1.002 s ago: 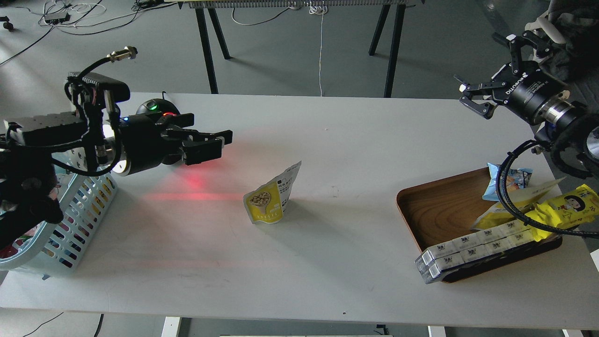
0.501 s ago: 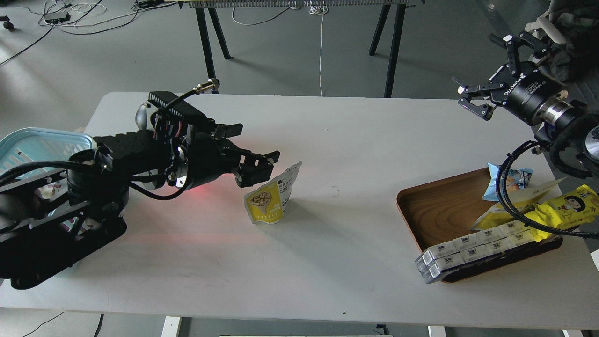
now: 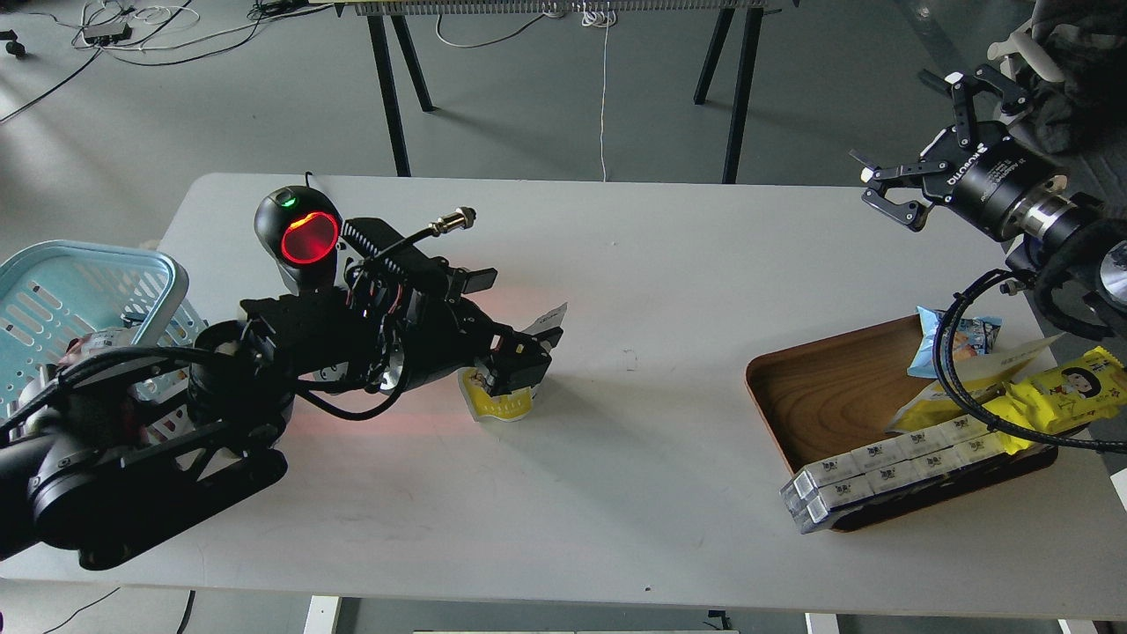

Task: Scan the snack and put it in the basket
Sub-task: 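Reach the left gripper toward the yellow packet on the table, then close the left gripper on the yellow packet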

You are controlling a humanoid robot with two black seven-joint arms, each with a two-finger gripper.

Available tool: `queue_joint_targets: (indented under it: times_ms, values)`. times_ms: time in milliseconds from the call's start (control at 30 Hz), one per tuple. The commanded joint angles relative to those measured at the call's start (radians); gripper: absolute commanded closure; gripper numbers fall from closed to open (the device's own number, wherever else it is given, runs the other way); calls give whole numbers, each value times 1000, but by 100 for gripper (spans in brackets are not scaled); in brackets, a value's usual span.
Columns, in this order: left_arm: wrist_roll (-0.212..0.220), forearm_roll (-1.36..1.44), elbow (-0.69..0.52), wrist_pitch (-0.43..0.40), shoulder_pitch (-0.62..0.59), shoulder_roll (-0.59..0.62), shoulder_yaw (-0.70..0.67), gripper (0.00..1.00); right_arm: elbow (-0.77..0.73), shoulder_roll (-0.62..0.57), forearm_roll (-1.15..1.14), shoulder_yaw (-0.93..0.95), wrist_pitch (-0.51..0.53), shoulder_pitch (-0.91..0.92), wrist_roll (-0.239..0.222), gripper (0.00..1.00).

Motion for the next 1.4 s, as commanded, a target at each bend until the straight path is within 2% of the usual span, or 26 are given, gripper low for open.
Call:
queue_joint_targets:
  times_ms: [0,167,300,334,401,534,601,734,901,1369]
  values:
    - [6,42,0,0,22,-9,8,0,0,0,-5,0,2,0,0,3]
    - [1,124,0,0,76,-10,8,0,0,2,-17,1,2,-2,0,3]
    - [-4,162,0,0,106,-9,3,6,1,3,-17,0,2,-2,0,3]
    - [-8,167,1,0,106,-7,3,14,0,3,-17,0,2,-2,0,3]
    - [-20,168,1,0,106,-6,2,38,1,3,-17,0,2,-2,2,3]
    - [-28,175,1,0,106,-4,2,61,0,2,-17,0,2,-2,2,3]
    - [-31,175,1,0,106,0,3,66,0,2,-17,1,2,-2,0,3]
    - [-37,175,0,0,109,-1,3,94,1,2,-17,0,0,-3,0,3]
    - [-37,175,1,0,114,2,2,99,1,3,-17,0,0,-3,2,3]
    - [-47,175,0,0,77,5,-38,99,0,2,-17,1,-1,-2,0,3]
